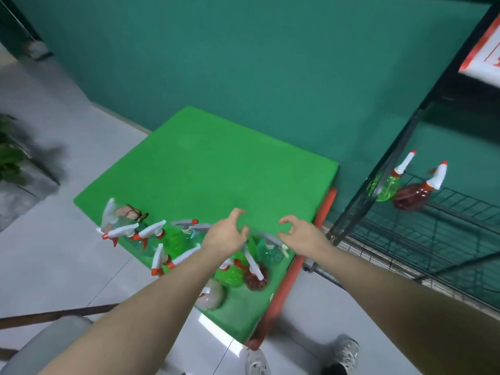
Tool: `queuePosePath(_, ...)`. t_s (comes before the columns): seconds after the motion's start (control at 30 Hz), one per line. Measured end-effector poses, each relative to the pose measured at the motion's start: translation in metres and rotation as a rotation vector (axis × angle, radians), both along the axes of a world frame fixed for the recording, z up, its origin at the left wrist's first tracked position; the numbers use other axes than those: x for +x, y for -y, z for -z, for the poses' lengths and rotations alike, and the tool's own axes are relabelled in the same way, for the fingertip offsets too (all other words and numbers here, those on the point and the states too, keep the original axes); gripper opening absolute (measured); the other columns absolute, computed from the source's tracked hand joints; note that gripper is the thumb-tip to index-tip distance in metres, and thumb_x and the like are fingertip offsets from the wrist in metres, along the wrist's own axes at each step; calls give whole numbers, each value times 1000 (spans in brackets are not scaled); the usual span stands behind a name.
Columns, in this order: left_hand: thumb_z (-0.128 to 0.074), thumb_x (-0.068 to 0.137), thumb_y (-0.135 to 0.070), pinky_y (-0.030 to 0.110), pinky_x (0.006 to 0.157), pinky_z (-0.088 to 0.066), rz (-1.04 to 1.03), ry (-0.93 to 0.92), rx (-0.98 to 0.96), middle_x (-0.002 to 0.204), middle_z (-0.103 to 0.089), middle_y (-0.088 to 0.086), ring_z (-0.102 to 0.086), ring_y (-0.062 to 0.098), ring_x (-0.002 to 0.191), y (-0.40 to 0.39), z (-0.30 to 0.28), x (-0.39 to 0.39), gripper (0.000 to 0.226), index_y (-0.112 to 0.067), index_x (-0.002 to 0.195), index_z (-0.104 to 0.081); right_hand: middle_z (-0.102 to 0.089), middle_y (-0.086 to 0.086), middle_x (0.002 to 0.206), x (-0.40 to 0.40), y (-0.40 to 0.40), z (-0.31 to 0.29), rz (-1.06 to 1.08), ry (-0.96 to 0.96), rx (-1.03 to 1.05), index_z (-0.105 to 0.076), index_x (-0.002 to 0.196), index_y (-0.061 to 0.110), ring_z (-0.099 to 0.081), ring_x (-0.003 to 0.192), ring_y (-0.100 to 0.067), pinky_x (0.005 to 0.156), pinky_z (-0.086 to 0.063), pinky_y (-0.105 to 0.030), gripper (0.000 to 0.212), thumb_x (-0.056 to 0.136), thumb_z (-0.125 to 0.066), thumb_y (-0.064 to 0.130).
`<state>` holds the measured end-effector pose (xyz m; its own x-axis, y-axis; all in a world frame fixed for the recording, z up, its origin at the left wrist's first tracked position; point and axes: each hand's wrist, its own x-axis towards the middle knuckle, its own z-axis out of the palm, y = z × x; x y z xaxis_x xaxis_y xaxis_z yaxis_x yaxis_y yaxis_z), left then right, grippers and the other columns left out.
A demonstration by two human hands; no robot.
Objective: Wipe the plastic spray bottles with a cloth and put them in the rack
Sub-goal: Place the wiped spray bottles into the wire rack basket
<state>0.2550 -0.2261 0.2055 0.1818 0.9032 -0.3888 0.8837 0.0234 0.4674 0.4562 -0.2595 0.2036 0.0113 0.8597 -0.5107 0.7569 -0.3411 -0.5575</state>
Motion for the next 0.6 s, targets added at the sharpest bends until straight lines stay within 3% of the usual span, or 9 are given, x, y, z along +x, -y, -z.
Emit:
queuePosePath(0.13,-47,104,-34,26,52,-41,119,-121,-4,90,-73,-3,-53,11,52,3,10,-5,41,-29,144,-44,-75,-8,94,-12,1,15,80,-124,-130,-31,157,25,-65,55,-15,52,-56,-27,60,103,-55,31)
queuePosePath(0.2,-48,103,-36,27,56,-45,173,-179,-19,98,-72,-5,-56,13,57,6,15,-6,41,-28,143,-45,-73,-10,107,-18,0,27,98,-157,-177,-24,160,28,-68,53,-14,49,-57,-25,65,103,-55,31)
queuePosePath(0.33,-49,101,-39,32,73,-55,279,-303,-4,124,-71,3,-67,23,93,14,19,-2,44,-31,144,-48,-53,-13,148,-24,-5,44,105,-141,-196,-26,160,31,-68,47,-11,43,-51,-20,62,103,-53,34)
queuePosePath(0.4,-50,101,-37,35,80,-55,303,-322,15,127,-69,5,-66,25,109,22,22,1,45,-33,146,-48,-55,-12,145,-27,-4,46,115,-161,-200,-29,159,30,-69,51,-11,44,-51,-19,59,104,-50,32)
queuePosePath(0.53,-47,102,-38,37,86,-53,348,-422,70,126,-69,8,-60,30,117,32,31,9,43,-32,144,-52,-63,-4,119,-30,-3,48,105,-182,-197,-40,153,29,-71,62,-14,51,-57,-20,48,105,-47,31)
queuePosePath(0.6,-44,102,-40,37,86,-48,398,-503,83,120,-70,8,-58,31,117,37,35,13,36,-27,131,-60,-62,0,110,-30,-3,49,107,-184,-192,-45,148,29,-73,70,-17,58,-60,-24,45,104,-47,30)
